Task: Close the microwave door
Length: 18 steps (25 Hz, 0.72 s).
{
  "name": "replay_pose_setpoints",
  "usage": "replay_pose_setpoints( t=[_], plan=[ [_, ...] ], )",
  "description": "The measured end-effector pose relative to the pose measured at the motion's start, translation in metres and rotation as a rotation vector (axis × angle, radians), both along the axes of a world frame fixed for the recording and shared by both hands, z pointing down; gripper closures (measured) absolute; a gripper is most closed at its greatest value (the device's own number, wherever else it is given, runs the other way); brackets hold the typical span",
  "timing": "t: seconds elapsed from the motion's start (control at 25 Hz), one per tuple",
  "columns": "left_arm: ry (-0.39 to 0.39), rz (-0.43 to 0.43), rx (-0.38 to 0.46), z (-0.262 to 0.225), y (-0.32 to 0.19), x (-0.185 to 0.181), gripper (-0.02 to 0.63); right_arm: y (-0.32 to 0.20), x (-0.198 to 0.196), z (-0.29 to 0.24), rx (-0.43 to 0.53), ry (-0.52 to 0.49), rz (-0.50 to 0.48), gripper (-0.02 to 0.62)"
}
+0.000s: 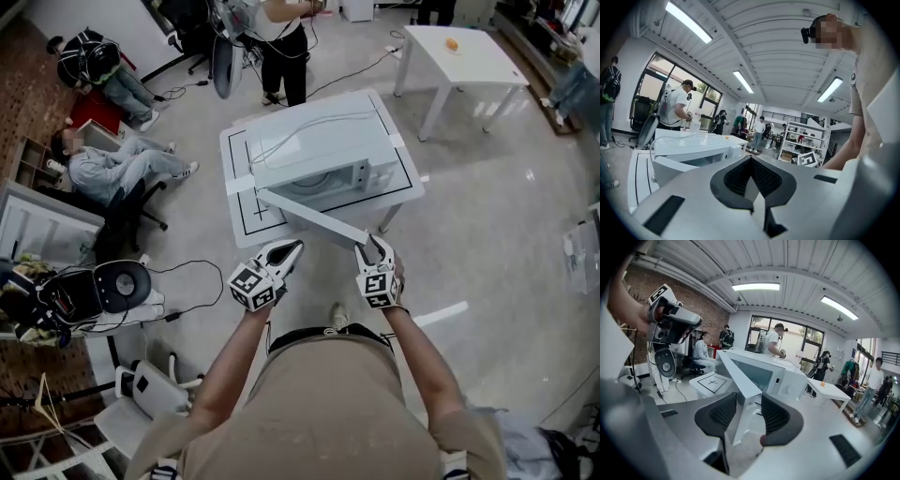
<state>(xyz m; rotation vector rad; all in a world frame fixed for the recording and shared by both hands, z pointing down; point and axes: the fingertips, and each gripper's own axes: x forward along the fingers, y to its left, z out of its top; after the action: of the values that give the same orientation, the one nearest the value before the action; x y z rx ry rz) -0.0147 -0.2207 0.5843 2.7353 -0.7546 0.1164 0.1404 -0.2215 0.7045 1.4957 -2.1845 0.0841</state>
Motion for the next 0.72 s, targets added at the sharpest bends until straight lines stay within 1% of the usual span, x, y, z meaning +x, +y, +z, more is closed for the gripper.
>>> replay_pose_setpoints(
  t=[0.72],
  plan=[
    [-0.033, -0.040, -0.004, 0.003, -0.034, 0.014, 0.601, -0.058, 0.036, 0.004, 0.018, 0.008, 0.024, 0.430]
  ],
)
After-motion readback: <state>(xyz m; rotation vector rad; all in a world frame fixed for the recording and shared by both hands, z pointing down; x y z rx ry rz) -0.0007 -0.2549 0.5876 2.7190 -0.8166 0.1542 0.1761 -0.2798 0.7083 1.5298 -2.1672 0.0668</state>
